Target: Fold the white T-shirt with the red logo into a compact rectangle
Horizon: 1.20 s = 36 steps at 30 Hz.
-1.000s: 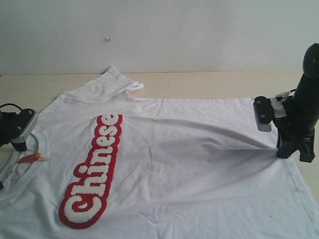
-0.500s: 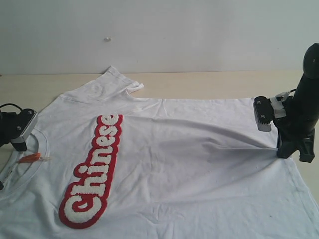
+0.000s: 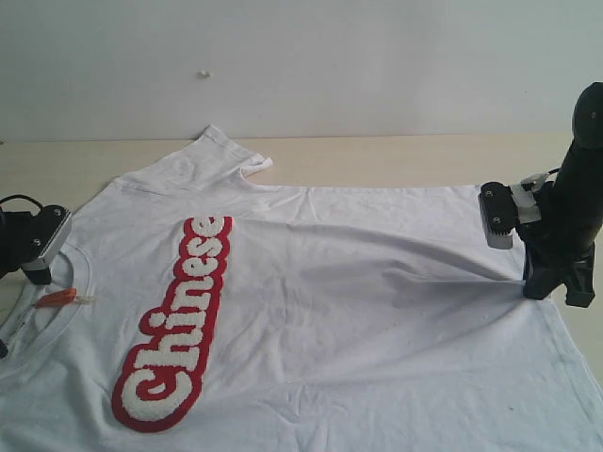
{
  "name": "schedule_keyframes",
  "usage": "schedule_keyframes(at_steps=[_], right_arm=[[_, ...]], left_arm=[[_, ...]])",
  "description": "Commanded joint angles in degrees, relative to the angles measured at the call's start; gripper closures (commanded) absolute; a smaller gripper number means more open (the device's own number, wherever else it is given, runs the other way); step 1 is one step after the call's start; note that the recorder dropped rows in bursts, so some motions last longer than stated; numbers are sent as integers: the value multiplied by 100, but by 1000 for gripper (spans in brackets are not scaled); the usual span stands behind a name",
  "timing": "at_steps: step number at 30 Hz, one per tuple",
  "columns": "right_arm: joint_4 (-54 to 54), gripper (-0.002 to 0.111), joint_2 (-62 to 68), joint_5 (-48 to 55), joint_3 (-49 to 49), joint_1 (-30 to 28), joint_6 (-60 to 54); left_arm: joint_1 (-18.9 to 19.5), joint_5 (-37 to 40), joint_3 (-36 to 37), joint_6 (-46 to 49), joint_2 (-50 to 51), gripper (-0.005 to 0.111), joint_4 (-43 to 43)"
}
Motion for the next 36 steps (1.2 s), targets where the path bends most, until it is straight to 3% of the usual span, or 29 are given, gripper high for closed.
schedule_keyframes(at_steps=[1,5,12,30,36], right_arm=[[-199,108,158,-168,57,2,20],[-199,108,158,-168,57,2,20],[-199,108,158,-168,57,2,20],[-120,108,158,-192,57,2,323],[-120,108,158,-192,57,2,306]], left_arm=[[0,-495,42,-23,143,5,17],[0,-843,226,111,143,29,73],[0,-857,402,449,143,105,395],[0,-1067,402,311,143,106,364],[0,-1082,402,-328,143,107,84]])
